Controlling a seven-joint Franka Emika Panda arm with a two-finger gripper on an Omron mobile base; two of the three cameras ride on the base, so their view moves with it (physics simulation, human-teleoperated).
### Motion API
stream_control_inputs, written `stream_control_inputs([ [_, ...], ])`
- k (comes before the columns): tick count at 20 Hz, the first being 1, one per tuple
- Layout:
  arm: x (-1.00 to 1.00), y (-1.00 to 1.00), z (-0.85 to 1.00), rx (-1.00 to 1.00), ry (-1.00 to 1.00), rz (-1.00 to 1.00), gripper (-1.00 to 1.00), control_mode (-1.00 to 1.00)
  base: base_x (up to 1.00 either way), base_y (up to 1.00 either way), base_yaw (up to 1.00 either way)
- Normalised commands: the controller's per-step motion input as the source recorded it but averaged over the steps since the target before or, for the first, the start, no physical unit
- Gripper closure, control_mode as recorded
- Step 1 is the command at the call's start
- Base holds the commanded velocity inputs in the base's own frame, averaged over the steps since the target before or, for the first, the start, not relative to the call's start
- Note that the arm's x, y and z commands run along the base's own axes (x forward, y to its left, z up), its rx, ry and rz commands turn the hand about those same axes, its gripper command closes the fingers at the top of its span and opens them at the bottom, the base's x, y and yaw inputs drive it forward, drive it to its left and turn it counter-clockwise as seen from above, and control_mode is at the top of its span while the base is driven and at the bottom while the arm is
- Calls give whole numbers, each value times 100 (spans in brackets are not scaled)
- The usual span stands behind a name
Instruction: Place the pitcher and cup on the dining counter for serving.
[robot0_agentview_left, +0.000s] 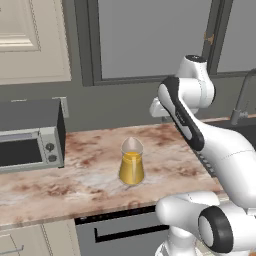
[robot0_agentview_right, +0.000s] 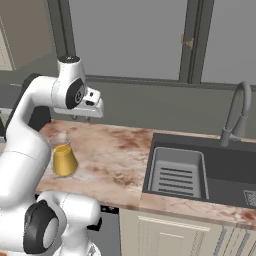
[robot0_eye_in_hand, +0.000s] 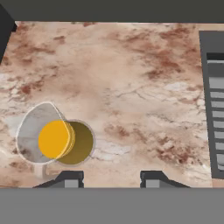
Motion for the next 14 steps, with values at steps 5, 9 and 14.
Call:
stream_control_inputs([
  [5,-2,0,0,0,-2,0,-100,-100,0,0,0],
  [9,-15,9,0,0,0,0,-100,-100,0,0,0],
  [14,-55,46,-35,-1,0,0,-100,-100,0,0,0],
])
